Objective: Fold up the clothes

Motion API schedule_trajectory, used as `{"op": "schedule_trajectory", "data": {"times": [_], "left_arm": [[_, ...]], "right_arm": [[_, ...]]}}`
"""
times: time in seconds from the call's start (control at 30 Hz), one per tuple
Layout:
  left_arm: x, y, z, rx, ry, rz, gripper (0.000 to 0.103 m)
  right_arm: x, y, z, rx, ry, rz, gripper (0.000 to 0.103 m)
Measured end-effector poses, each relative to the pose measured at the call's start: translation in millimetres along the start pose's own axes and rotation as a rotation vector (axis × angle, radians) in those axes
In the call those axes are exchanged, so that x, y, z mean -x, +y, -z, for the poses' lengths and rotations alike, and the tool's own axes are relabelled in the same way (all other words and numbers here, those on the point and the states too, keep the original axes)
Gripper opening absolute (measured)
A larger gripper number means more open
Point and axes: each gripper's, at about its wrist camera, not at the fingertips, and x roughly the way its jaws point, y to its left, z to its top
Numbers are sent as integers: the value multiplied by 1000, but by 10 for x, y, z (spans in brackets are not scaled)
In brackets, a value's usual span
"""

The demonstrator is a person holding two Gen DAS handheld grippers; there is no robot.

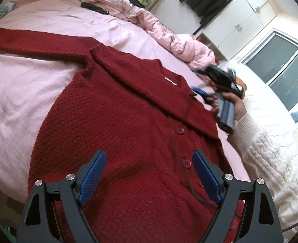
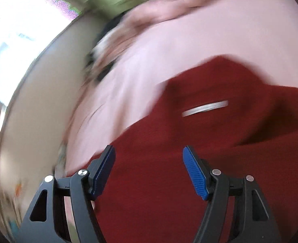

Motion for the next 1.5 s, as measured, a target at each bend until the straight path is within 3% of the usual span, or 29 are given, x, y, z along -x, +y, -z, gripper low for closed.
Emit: {"op": "schedule_trajectory", "data": {"times": [0.1,0.17,0.27,0.43,0.5,0.53,0.57,0.6,0.63,0.73,0.8,0.87,0.93,1.0,1.03,1.07,1.1,1.13,1.23,1.37,1.5], "left_arm": [[-15,-38,2,-14,2,-31,87],[-43,-59,-4,-21,15,-48,87],[-82,-83,-5,-32,31,-71,87],[-108,-122,3,-48,40,-102,87],[-122,-129,1,-48,48,-109,87],[-135,-135,1,-51,52,-111,87],[-139,-140,5,-54,55,-114,87],[-137,-148,9,-59,55,-117,87],[-136,-151,9,-61,53,-119,87],[-140,-150,10,-62,58,-119,87],[-139,-147,10,-61,60,-116,87],[-141,-147,3,-60,59,-118,87],[-141,-153,3,-61,58,-121,87],[-142,-155,2,-62,58,-122,87],[-141,-153,3,-61,59,-119,87],[-141,-149,1,-58,60,-117,87],[-138,-144,0,-56,61,-114,87],[-137,-139,0,-53,61,-110,87],[-135,-127,-4,-49,60,-105,87],[-125,-123,0,-50,58,-101,87],[-106,-128,12,-51,49,-97,87]], "right_arm": [[255,-522,-247,-108,-69,50,70],[300,-681,-347,-162,-81,8,70],[124,-719,-399,-188,9,-150,70],[-131,-559,-339,-106,82,-220,70],[-196,-586,-309,-96,123,-135,70],[-240,-670,-278,-103,155,6,65],[-231,-766,-253,-121,166,37,54],[-181,-854,-228,-146,155,31,39],[-131,-920,-206,-167,146,21,33],[71,-1086,-188,-202,118,79,29],[198,-975,-239,-155,77,137,32],[271,-830,-286,-97,42,94,32],[259,-676,-327,-60,22,-7,32],[108,-628,-323,-70,53,-78,32],[-34,-641,-297,-89,89,-63,32],[-220,-740,-243,-111,143,58,32],[-313,-814,-195,-117,161,114,18],[-309,-854,-162,-119,130,116,12],[-85,-768,-118,-121,44,117,17],[515,-679,64,-70,-99,106,18],[1003,-781,312,-28,-154,125,19]]}}
